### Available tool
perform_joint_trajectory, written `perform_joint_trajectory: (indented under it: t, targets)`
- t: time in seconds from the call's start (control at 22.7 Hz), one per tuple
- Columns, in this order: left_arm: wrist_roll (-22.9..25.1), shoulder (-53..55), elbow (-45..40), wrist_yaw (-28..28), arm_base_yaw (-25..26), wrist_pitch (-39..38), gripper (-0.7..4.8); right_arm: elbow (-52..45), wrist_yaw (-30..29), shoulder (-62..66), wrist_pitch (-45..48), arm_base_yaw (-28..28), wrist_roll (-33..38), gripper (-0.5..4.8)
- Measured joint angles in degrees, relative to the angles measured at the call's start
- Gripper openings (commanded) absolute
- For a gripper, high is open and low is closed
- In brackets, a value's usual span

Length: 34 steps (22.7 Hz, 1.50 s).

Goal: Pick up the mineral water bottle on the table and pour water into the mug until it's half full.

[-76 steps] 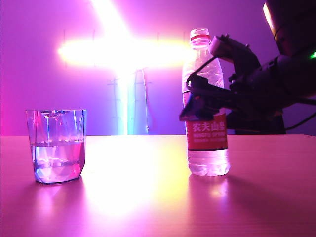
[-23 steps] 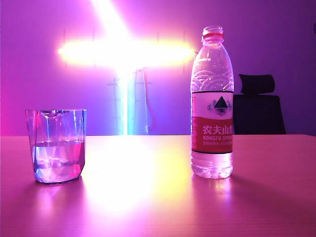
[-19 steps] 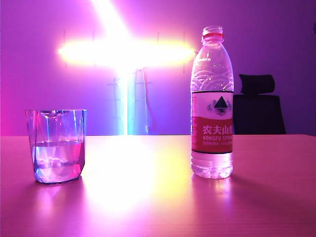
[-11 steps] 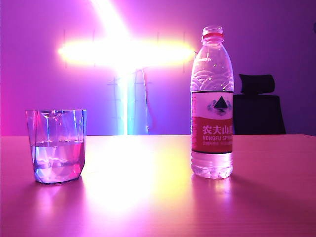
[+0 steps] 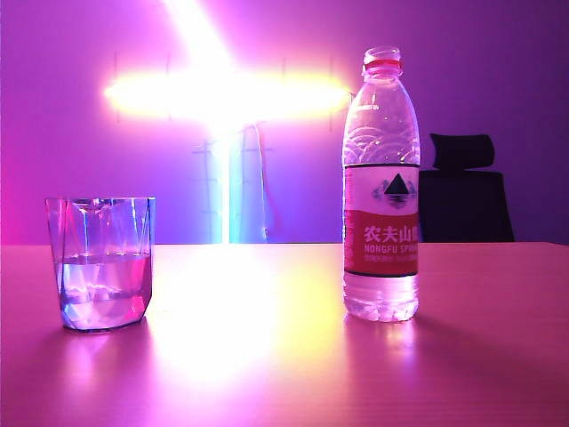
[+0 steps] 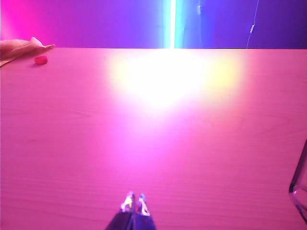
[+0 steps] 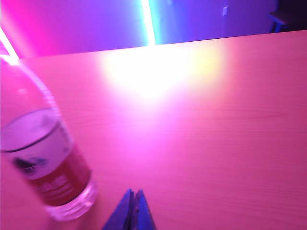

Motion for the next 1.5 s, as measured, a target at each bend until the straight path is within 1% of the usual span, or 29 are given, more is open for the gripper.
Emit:
perform_joint_trajectory:
  t: [0.18, 0.31, 0.44, 0.57, 0.62, 0.7, 0.84, 1.06, 1.5]
  targets:
    - [0.0, 0.0, 0.0, -0.02, 0.0, 0.0, -0.02, -4.9, -3.3, -1.4, 7.41, -7.17, -0.11, -0.08]
    - [0.0, 0.0, 0.0, -0.04, 0.0, 0.0, -0.02, -7.45, -4.11, -3.04, 11.65, -10.47, -0.15, -0.08]
    - [0.0, 0.0, 0.0, 0.0, -0.02, -0.02, -0.02, -9.27, -4.13, -3.04, 14.97, -12.02, -1.4, -0.08]
    - [0.0, 0.0, 0.0, -0.02, 0.0, -0.02, -0.02, -9.44, -4.28, -3.04, 17.11, -12.52, -4.37, -0.08]
    - [0.0, 0.0, 0.0, -0.02, 0.0, -0.02, -0.02, -9.44, -3.89, -3.04, 17.9, -12.55, -6.6, -0.08]
    - [0.0, 0.0, 0.0, -0.02, 0.0, -0.02, -0.02, -9.44, -2.01, -3.04, 17.92, -12.55, -8.96, -0.08]
    - [0.0, 0.0, 0.0, -0.02, 0.0, -0.02, -0.02, -9.44, -1.7, -3.04, 17.92, -12.52, -11.19, -0.08]
    - [0.0, -0.02, 0.0, -0.02, 0.0, -0.02, -0.02, -9.44, -0.61, -3.04, 17.92, -12.55, -12.44, -0.08]
    - [0.0, -0.02, 0.0, -0.02, 0.0, -0.02, -0.02, -9.44, -0.61, -3.04, 17.92, -12.55, -12.44, -0.08]
